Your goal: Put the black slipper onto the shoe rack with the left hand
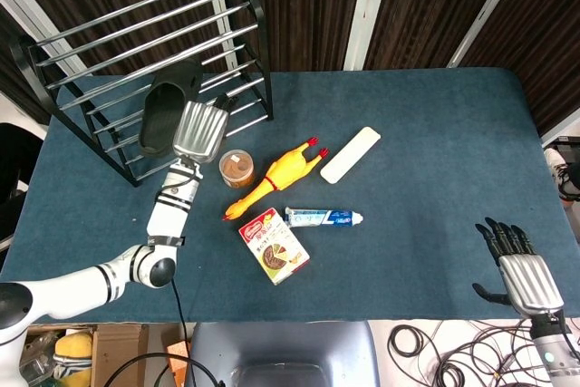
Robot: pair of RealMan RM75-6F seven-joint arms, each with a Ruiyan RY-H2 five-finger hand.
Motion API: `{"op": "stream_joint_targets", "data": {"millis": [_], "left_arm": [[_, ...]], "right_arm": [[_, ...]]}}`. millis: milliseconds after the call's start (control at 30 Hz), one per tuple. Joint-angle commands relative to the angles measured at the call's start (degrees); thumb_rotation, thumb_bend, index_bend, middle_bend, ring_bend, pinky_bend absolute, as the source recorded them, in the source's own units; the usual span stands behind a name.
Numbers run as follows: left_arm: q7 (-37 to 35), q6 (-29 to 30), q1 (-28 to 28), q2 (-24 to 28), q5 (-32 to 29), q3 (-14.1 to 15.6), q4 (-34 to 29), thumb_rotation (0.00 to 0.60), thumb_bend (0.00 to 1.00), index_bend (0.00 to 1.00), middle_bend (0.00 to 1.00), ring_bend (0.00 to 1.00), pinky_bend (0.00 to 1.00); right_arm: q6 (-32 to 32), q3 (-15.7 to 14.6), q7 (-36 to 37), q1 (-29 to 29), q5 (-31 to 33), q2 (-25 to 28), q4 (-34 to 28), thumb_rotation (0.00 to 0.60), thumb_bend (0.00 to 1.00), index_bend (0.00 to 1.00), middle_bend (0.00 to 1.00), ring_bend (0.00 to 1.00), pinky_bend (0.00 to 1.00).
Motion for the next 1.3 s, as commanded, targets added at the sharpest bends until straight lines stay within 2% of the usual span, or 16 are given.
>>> {"op": "stream_joint_targets", "data": {"millis": [33,100,167,200,367,633,900,1300], "left_arm": [[4.09,-1.76,-2.61,-1.43,-0.43,0.01,4.22,0.253,1.0,0.35,0.44,0.81,1.0],[4.54,-2.53,-3.07,-2.03,-1.1,-0.19,5.88,0.14,1.0,0.35,0.44,0.79,1.0],[4.47,-3.34,-3.34,-2.75,-1.51,-0.16,7.67,0.088,1.0,0.34,0.45,0.78,1.0],[4.34,-3.61,-3.37,-3.05,-1.41,0.04,8.47,0.083,1.0,0.33,0.45,0.77,1.0],[4.26,-4.73,-3.52,-5.04,-0.26,1.52,13.99,0.149,1.0,0.31,0.44,0.75,1.0],[4.59,-6.72,-3.71,-7.59,-1.88,0.89,21.17,0.151,1.0,0.3,0.45,0.74,0.99],[6.21,-8.21,-3.57,-8.57,-3.53,0.28,24.15,0.152,1.0,0.3,0.49,0.74,0.99],[9.43,-8.25,-3.65,-10.35,-4.78,-0.45,29.07,0.154,1.0,0.29,0.49,0.74,0.99]], "right_arm": [[-0.17,-0.09,0.04,0.05,-0.01,0.04,0.02,0.6,0.12,0.0,0.0,0.0,0.0],[-0.24,-0.08,0.05,0.08,0.04,0.06,0.01,0.6,0.12,0.0,0.0,0.0,0.0],[-0.29,-0.07,0.13,0.09,0.1,0.13,-0.04,0.6,0.12,0.0,0.0,0.0,0.0],[-0.31,-0.06,0.2,0.1,0.14,0.17,-0.07,0.6,0.12,0.0,0.0,0.0,0.0],[-0.54,-0.05,0.59,0.19,0.23,0.3,-0.03,0.6,0.12,0.0,0.0,0.0,0.0],[-0.75,-0.06,1.1,0.32,0.2,0.46,0.09,0.6,0.12,0.0,0.0,0.0,0.0],[-1.0,-0.09,1.19,0.45,0.25,0.47,0.05,0.6,0.12,0.0,0.0,0.0,0.0],[-1.0,-0.14,1.48,0.46,0.18,0.67,0.08,0.6,0.12,0.0,0.0,0.0,0.0]]}}
